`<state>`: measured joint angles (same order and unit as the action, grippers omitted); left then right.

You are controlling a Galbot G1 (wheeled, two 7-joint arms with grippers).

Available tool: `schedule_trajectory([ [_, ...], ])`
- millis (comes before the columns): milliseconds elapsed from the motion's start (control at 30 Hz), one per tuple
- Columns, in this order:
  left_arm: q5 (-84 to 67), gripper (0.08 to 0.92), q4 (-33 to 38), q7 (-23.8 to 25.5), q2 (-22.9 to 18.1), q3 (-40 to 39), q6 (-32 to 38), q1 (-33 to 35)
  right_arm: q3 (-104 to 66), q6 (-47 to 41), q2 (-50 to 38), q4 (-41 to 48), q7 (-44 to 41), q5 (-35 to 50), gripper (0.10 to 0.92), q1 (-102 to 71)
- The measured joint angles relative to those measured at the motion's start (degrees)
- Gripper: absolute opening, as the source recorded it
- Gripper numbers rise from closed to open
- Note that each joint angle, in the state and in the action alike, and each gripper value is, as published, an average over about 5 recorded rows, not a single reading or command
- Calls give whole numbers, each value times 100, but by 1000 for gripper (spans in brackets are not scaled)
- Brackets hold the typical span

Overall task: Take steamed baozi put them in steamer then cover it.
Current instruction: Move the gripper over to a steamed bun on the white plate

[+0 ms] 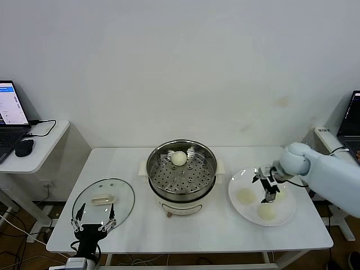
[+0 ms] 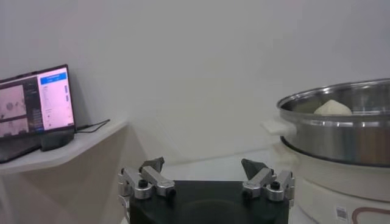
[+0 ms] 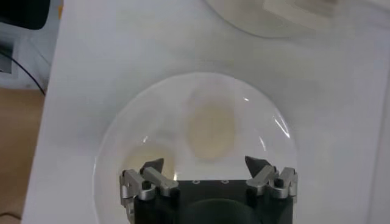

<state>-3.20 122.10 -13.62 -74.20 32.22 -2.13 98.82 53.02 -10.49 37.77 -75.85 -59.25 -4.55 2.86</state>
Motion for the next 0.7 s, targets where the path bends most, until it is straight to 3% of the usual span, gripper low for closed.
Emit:
schedule_trajectory([
  [333,0,823,-62,12,-18,-2,2,-17,-241,95,445,481,129,-295,811,-288],
  [700,16,823,-81,20,-51,-28,2,-19,-300,49,636,710,128,-423,704,-375],
])
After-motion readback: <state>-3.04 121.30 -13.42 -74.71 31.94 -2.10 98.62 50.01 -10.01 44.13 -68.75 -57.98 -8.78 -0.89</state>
